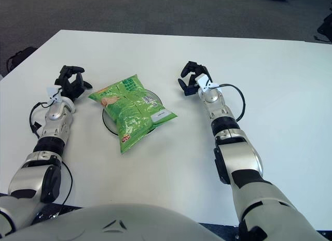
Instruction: Put the snack into the plate.
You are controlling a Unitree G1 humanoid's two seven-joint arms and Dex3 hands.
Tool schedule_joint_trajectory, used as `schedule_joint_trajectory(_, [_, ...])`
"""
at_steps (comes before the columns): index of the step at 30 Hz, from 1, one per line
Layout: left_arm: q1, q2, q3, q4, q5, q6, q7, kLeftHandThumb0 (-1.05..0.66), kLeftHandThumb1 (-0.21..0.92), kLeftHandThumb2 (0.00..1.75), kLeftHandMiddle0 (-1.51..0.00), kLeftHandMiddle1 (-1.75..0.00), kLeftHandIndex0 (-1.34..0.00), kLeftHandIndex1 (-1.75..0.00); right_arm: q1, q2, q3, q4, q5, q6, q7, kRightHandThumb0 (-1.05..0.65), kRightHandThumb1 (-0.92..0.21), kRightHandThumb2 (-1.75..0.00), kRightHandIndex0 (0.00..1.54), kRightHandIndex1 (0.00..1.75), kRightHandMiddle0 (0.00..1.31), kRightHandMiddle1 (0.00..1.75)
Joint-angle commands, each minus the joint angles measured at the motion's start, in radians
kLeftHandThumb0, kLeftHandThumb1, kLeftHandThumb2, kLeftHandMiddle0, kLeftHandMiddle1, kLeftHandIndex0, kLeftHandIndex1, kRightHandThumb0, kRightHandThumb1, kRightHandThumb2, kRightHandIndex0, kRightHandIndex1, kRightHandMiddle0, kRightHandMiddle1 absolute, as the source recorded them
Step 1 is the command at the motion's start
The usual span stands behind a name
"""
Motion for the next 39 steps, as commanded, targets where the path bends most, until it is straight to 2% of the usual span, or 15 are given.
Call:
schedule_joint_trajectory(1, [0.083,-0.033,-0.021,-0.004,0.013,0.06,-0.003,-0.41,0.57,1.0,-1.0,-1.75,-0.42,-1.75,0.115,0.013,0.026,0.035,-0.023,0.073,0.048,-0.44,-0.43,-1.17,1.01,1.75,0.52,1.75])
schedule_joint_trajectory(7, [0.126,-0.043,-0.039,-0.065,0.003,0.095,-0.043,-0.42,0.52,1.06,-1.06,-1.75,-0.45,-1.75,0.131,0.006,0.029,0.011,-0.03,0.077,0.041,-0.45,-0.43,-1.17,1.03,1.75,0.53,1.75])
schedule_joint_trajectory(13, [0.168,-0.044,-0.06,-0.108,0.002,0.094,-0.1,-0.42,0.51,1.07,-1.09,-1.75,-0.46,-1.75,0.159,0.01,0.023,-0.019,-0.031,0.059,0.009,-0.45,-0.41,-1.19,1.07,1.75,0.54,1.75])
schedule_joint_trajectory(19, [0.173,-0.043,-0.069,-0.117,0.0,0.106,-0.126,-0.42,0.51,1.07,-1.11,-1.75,-0.46,-1.75,0.175,0.022,-0.003,-0.04,-0.009,0.05,-0.024,-0.46,-0.4,-1.21,1.11,1.75,0.55,1.75])
schedule_joint_trajectory(26, [0.174,-0.041,-0.062,-0.101,-0.004,0.091,-0.146,-0.42,0.51,1.08,-1.13,-1.75,-0.46,-1.75,0.204,0.074,-0.088,-0.055,0.059,-0.011,-0.107,-0.46,-0.37,-1.25,1.15,1.75,0.57,1.75])
schedule_joint_trajectory(39, [0.173,-0.038,-0.052,-0.096,-0.01,0.103,-0.15,-0.42,0.5,1.08,-1.14,-1.75,-0.47,-1.75,0.208,0.146,-0.229,-0.056,0.225,-0.057,-0.057,-0.47,-0.34,-1.29,1.1,1.75,0.6,1.75])
